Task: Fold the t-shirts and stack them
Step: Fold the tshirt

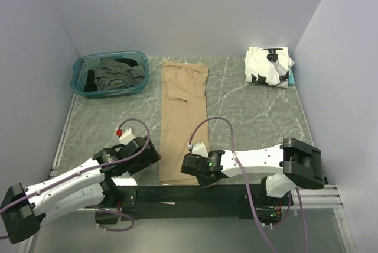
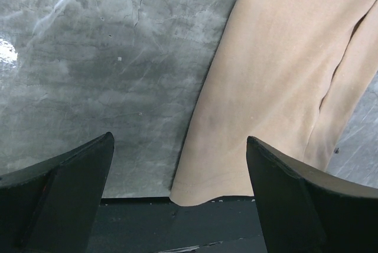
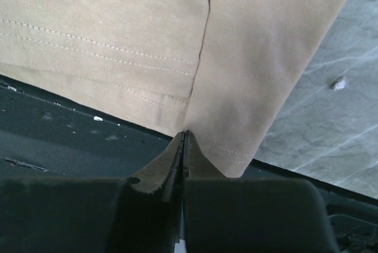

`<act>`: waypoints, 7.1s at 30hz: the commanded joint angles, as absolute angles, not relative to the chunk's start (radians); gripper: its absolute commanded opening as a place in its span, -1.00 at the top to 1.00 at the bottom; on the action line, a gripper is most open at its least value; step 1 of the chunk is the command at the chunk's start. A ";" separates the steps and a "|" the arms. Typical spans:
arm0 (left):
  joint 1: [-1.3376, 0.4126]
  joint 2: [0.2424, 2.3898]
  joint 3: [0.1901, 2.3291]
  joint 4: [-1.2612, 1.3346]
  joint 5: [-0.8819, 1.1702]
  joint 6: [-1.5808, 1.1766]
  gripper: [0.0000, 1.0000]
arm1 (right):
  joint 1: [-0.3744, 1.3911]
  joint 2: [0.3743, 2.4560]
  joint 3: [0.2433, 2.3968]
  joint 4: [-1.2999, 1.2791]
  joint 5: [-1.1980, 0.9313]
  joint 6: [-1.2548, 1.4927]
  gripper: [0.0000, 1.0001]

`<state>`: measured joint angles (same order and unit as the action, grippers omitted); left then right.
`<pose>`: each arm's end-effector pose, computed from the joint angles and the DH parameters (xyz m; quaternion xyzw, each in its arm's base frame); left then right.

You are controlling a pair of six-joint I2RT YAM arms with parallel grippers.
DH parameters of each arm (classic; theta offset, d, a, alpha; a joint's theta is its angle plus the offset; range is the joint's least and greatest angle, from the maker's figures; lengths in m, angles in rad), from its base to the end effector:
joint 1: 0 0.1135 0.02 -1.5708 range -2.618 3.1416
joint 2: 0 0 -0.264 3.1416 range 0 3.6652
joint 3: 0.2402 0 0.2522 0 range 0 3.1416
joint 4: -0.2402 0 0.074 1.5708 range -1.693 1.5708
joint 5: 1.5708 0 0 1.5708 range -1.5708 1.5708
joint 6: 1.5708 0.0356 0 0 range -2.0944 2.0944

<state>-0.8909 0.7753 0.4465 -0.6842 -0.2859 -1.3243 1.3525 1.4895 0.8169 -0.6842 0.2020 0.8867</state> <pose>0.0958 -0.1025 0.1842 -0.2429 0.9209 -0.1826 0.2443 0.0613 0.2432 0.1646 -0.2178 0.9650 0.0519 0.1366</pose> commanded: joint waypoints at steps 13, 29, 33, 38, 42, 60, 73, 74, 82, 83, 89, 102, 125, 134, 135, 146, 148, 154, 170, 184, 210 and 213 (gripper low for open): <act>-0.887 0.833 0.474 -0.620 -0.273 -1.302 -0.99 | 1.354 1.296 0.830 -0.715 0.209 0.881 1.00; -0.887 0.831 0.466 -0.614 -0.242 -1.295 -0.99 | 1.355 1.379 0.801 -0.437 0.092 0.900 1.00; -0.887 0.824 0.456 -0.612 -0.235 -1.299 -0.99 | 1.355 1.434 0.798 -0.403 0.098 0.911 1.00; -0.887 0.821 0.445 -0.604 -0.219 -1.299 -0.99 | 1.356 1.457 0.801 -0.361 0.098 0.902 0.54; -0.887 0.808 0.446 -0.601 -0.203 -1.281 -0.99 | 1.356 1.424 0.805 -0.369 0.089 0.890 0.17; -0.968 0.784 0.281 -0.407 0.069 -1.275 -0.69 | 1.227 0.957 0.474 -0.517 0.045 1.109 -0.23; -1.017 0.904 0.301 -0.374 0.041 -1.295 0.38 | 1.170 0.995 0.370 -0.310 -0.051 1.111 0.08; -1.017 0.900 0.302 -0.380 0.035 -1.296 0.42 | 1.170 1.002 0.370 -0.305 -0.049 1.109 0.10; -1.017 0.871 0.305 -0.390 0.028 -1.290 0.73 | 1.147 1.095 0.365 -0.242 -0.074 1.091 0.56; -1.017 0.867 0.305 -0.387 0.028 -1.290 0.75 | 1.147 1.106 0.368 -0.242 -0.072 1.088 0.62; -1.017 0.859 0.330 -0.411 0.014 -1.289 0.99 | 1.149 1.086 0.422 -0.285 -0.028 1.066 1.00; -0.968 0.934 0.587 -0.429 -0.094 -1.175 0.99 | 1.046 1.000 0.618 -0.440 0.052 0.905 1.00; -0.552 1.351 0.995 -0.322 0.014 -0.867 0.99 | 0.660 1.420 1.120 -0.425 -0.011 0.577 1.00; -0.445 1.514 1.100 -0.310 0.089 -0.824 0.99 | 0.592 1.607 1.282 -0.437 -0.002 0.491 1.00; -0.439 1.525 1.104 -0.293 0.101 -0.824 0.99 | 0.588 1.623 1.295 -0.443 0.018 0.491 1.00; -0.416 1.684 1.249 -0.314 0.104 -0.793 0.87 | 0.526 1.770 1.413 -0.426 0.011 0.494 1.00; -0.411 1.715 1.261 -0.322 0.101 -0.788 0.86 | 0.514 1.792 1.420 -0.420 0.003 0.492 1.00; -0.394 1.790 1.304 -0.325 0.121 -0.785 0.85 | 0.482 1.887 1.473 -0.414 -0.046 0.486 1.00; -0.367 1.723 1.352 -0.357 0.086 -0.764 -0.99 | 0.451 1.846 1.540 -0.440 -0.060 0.469 -0.62; -0.382 1.295 0.845 -0.258 0.107 -0.833 -0.99 | 0.457 1.359 0.885 -0.218 -0.209 0.591 -0.73; -0.428 1.509 0.679 -0.046 0.138 -0.793 -0.76 | 0.483 1.555 0.773 -0.022 -0.258 0.678 -0.40; -0.442 1.558 0.701 -0.055 0.150 -0.782 -0.48 | 0.489 1.603 0.784 -0.012 -0.279 0.680 -0.26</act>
<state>-0.4248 1.5013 0.6857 -0.0345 0.1284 -0.8101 0.4782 1.5692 0.7376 -0.0616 -0.2543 0.6735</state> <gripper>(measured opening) 0.763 0.643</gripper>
